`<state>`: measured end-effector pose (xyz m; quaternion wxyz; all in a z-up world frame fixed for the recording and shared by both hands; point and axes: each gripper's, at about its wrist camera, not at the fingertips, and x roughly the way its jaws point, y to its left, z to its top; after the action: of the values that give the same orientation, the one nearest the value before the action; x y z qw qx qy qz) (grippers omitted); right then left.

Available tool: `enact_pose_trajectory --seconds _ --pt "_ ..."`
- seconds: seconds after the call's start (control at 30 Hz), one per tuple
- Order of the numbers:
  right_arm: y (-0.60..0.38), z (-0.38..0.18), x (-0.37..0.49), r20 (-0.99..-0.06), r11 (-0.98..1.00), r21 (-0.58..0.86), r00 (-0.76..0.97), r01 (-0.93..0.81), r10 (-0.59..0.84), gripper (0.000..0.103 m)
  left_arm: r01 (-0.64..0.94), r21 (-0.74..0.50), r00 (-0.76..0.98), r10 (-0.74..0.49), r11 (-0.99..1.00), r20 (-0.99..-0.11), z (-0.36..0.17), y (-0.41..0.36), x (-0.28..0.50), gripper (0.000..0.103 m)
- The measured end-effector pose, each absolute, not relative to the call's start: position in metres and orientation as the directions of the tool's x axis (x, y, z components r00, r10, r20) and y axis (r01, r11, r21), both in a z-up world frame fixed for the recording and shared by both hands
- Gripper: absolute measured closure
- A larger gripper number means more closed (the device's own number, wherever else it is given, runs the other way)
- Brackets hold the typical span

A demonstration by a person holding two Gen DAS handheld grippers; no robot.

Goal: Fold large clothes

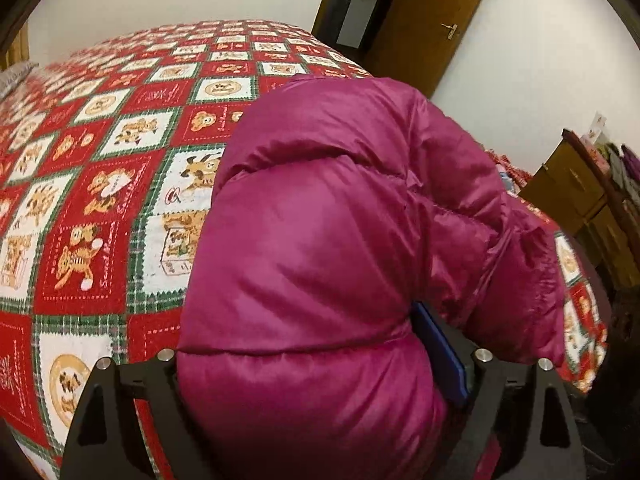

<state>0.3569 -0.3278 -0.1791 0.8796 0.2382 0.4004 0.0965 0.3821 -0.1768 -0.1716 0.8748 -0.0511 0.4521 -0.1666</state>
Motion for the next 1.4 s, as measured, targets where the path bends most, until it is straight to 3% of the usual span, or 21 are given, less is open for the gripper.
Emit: enact_pose_trajectory --seconds 0.1,0.27,0.57,0.6,0.67,0.77,1.03,1.13,1.4 --pt "-0.328 -0.178 0.352 -0.662 0.872 0.488 0.665 0.033 0.346 0.066 0.246 -0.228 0.539 -0.329 0.942 -0.775 -0.176 -0.177 0.386 0.007" --pt "-0.329 -0.171 0.340 -0.689 0.893 0.442 0.669 0.082 0.279 0.055 0.269 -0.186 0.551 -0.309 0.945 -0.775 -0.176 -0.182 0.383 0.003" --pt "-0.340 -0.125 0.286 -0.676 0.945 0.282 0.734 0.168 0.071 0.053 0.272 -0.160 0.563 -0.292 0.949 -0.773 -0.177 -0.185 0.383 0.003" --pt "-0.337 -0.116 0.283 -0.664 0.952 0.251 0.747 0.175 0.038 0.054 0.272 -0.152 0.566 -0.286 0.950 -0.773 -0.177 -0.186 0.383 0.003" --pt "-0.326 -0.097 0.282 -0.635 0.965 0.182 0.772 0.187 -0.030 0.069 0.272 -0.146 0.569 -0.281 0.951 -0.772 -0.176 -0.187 0.383 0.003" --pt "-0.320 -0.081 0.297 -0.611 0.967 0.152 0.788 0.204 -0.070 0.070 0.272 -0.141 0.570 -0.278 0.952 -0.773 -0.176 -0.187 0.383 0.003" --pt "-0.327 -0.142 0.347 -0.748 0.936 0.213 0.663 0.278 -0.026 0.072 0.274 -0.128 0.575 -0.268 0.953 -0.773 -0.176 -0.189 0.383 0.003" --pt "-0.336 -0.156 0.342 -0.736 0.914 0.279 0.677 0.295 0.006 0.073 0.269 -0.114 0.577 -0.255 0.956 -0.776 -0.176 -0.191 0.384 0.002" --pt "-0.325 -0.168 0.334 -0.661 0.929 0.216 0.745 0.302 -0.089 0.074 0.270 -0.110 0.566 -0.251 0.956 -0.786 -0.176 -0.190 0.387 0.002"
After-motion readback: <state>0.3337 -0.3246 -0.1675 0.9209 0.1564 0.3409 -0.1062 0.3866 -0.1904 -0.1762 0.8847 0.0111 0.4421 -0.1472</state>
